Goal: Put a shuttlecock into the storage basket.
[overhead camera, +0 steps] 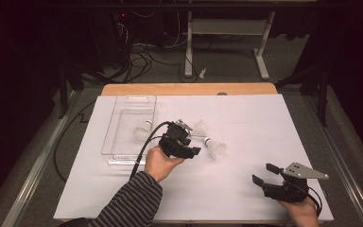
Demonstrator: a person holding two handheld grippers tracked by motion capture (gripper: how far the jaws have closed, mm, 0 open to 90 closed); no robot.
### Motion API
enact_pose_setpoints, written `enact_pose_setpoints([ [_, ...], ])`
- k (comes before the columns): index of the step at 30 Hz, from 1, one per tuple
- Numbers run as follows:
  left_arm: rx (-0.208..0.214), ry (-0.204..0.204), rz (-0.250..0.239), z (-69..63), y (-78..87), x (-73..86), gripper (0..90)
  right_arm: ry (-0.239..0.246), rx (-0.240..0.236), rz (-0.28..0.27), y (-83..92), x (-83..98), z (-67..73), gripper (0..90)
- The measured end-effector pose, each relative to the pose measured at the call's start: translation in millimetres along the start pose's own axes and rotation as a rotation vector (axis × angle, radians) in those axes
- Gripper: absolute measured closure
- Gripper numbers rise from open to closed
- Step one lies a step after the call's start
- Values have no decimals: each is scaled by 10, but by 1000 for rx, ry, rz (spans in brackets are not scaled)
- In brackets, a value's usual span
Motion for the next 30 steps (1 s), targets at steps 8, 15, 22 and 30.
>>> enact_pose_setpoints([
  [8, 8, -22, 13, -68, -63, -59, 486, 2, -1, 0, 2, 0, 0, 278],
  [15, 12, -32, 25, -111, -137, -121, 486, 2, 0, 1, 1, 1, 1, 278],
  [22, 10, -42, 35, -138, -231, -179, 487, 2, -1, 1, 2, 1, 2, 278],
  [30, 0, -50, 50, -158, -330, -225, 490, 4, -2, 2, 1, 2, 1, 278],
])
Point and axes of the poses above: each handheld gripper's, and its own axes: y roughly backward along the jaws, x roughly out of its underside, z roughly to its left, the point moved 4 cm from there along -y, roughly forward along the jaws, and after that the axes turned 5 degrees about -z, right-handed, at the moved point
